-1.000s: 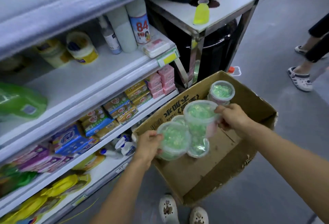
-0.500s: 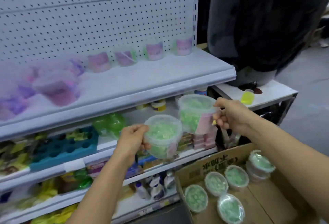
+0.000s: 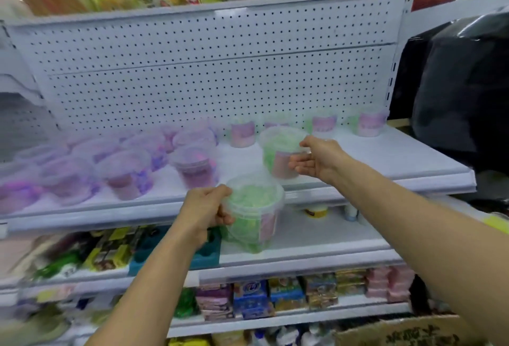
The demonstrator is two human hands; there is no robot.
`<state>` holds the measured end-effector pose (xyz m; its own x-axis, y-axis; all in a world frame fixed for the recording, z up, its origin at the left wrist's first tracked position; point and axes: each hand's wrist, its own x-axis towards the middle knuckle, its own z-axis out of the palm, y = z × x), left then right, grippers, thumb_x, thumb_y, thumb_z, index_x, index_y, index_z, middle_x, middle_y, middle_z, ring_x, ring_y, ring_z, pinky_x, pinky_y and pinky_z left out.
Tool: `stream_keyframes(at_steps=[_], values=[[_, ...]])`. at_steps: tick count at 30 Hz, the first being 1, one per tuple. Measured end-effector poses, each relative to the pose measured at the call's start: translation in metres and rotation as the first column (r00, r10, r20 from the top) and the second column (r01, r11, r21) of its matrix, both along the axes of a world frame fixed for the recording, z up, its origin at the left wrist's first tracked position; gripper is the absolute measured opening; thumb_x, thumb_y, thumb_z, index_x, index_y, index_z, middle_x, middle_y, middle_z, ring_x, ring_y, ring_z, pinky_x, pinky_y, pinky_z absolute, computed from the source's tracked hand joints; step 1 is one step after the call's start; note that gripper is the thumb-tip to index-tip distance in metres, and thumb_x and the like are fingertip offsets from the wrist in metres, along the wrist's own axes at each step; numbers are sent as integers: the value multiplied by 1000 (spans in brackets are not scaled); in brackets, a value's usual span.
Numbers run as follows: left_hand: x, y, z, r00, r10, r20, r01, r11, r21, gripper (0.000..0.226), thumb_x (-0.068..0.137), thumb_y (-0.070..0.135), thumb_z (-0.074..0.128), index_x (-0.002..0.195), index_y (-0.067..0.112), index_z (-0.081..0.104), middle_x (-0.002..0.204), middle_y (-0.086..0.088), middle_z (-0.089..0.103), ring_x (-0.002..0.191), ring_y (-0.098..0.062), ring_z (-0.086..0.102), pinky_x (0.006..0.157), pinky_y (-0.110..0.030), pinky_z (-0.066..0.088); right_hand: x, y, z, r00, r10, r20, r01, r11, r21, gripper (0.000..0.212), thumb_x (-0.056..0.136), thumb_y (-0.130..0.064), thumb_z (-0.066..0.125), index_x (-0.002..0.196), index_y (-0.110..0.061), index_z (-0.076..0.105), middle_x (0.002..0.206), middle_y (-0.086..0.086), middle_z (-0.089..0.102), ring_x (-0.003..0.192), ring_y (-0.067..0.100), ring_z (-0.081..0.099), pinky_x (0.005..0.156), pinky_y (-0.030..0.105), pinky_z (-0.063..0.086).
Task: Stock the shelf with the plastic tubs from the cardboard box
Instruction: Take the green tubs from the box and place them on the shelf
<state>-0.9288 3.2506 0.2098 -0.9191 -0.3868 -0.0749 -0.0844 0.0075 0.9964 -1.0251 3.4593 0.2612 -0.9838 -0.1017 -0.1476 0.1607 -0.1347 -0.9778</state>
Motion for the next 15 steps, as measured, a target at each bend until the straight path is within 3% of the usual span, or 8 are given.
stream_keyframes(at_steps=[5, 8, 11, 13, 15], values=[[-5, -27, 6, 1000, -9, 28, 8, 1000, 25, 15, 87, 11, 62, 77, 1, 64, 55, -10, 42, 44, -22, 47, 44, -25, 52, -35, -51, -7, 999, 11, 53, -13, 1000, 25, 22, 93, -5, 47, 113, 3, 42, 80, 25, 62, 62, 34, 65, 43, 31, 56], [-8, -41, 6, 999, -24, 40, 23, 999, 39, 14, 88, 13, 63, 87, -1, 66, 56, -9, 46, 44, -20, 50, 44, -23, 51, -45, -71, -11, 996, 28, 87, -29, 1000, 5, 20, 94, -2, 46, 112, 1, 39, 83, 27, 62, 66, 36, 67, 51, 37, 59], [-11, -50, 6, 999, -29, 46, 26, 998, 55, 14, 88, 13, 63, 86, -1, 65, 55, -8, 46, 44, -19, 50, 44, -23, 51, -51, -85, -14, 992, 68, 110, -66, 998, -22, 30, 96, -3, 46, 124, 3, 40, 85, 29, 63, 67, 36, 68, 50, 36, 59], [-13, -55, 6, 998, -31, 54, 28, 998, 64, 15, 88, 14, 62, 87, -1, 65, 56, -8, 45, 42, -17, 49, 45, -24, 53, -51, -89, -12, 990, 77, 115, -87, 993, 80, 33, 98, -13, 47, 127, 2, 40, 82, 25, 64, 57, 30, 68, 43, 29, 55], [-14, -59, 7, 997, -39, 67, 34, 997, 73, 16, 88, 14, 62, 90, -2, 64, 57, -8, 44, 40, -16, 48, 47, -26, 54, -46, -85, -9, 995, 61, 84, -85, 940, 329, 39, 99, -32, 47, 125, -4, 40, 80, 19, 65, 46, 22, 60, 42, 23, 45]])
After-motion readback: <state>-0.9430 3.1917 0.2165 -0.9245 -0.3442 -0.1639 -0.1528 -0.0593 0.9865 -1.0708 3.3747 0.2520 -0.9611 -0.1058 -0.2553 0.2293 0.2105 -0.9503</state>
